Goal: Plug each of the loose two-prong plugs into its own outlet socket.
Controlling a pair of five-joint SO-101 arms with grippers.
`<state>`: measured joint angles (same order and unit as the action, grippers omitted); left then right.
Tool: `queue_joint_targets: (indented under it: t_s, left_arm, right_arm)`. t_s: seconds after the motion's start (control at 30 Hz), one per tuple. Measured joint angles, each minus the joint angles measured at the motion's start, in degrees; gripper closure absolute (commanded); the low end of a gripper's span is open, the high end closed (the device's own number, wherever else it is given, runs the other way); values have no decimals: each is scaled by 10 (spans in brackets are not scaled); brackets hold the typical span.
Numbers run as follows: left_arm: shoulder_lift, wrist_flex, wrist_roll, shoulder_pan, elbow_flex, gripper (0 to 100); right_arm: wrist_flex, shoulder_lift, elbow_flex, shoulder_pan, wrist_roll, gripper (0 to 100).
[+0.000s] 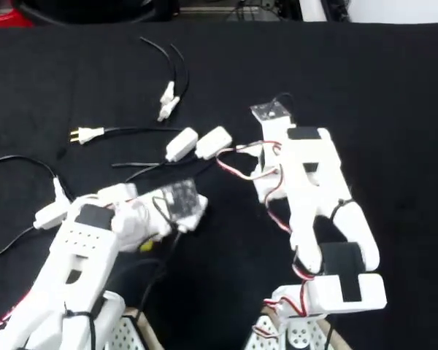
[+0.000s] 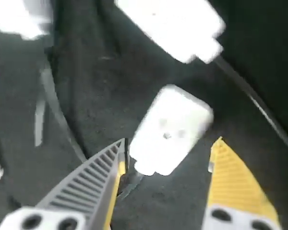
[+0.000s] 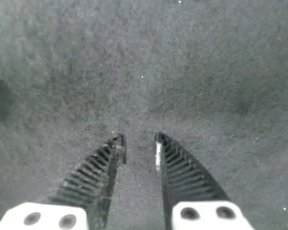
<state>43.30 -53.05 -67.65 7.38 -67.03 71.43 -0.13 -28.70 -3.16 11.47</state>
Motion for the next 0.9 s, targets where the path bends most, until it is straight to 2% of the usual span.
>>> queue_joint_targets:
  t_s: [0.07, 0.2, 0.43, 0.67, 0.77, 0.9]
  left_arm:
    - [-14, 0, -47, 0, -10, 725]
    - [-51, 8, -71, 0, -4, 725]
    - [-179, 96, -48, 8, 32, 726]
    - [-278, 69, -41, 8, 115, 733]
    - [-292, 33, -41, 8, 153, 807]
    - [-300, -17, -41, 12, 202, 960]
  right_arm:
    - [0, 0, 0, 0, 0, 893]
    - [0, 0, 0, 0, 0, 893]
    - [0, 0, 0, 0, 0, 893]
    - [0, 0, 0, 0, 0, 893]
    - [0, 0, 0, 0, 0, 893]
    - [0, 0, 0, 0, 0, 893]
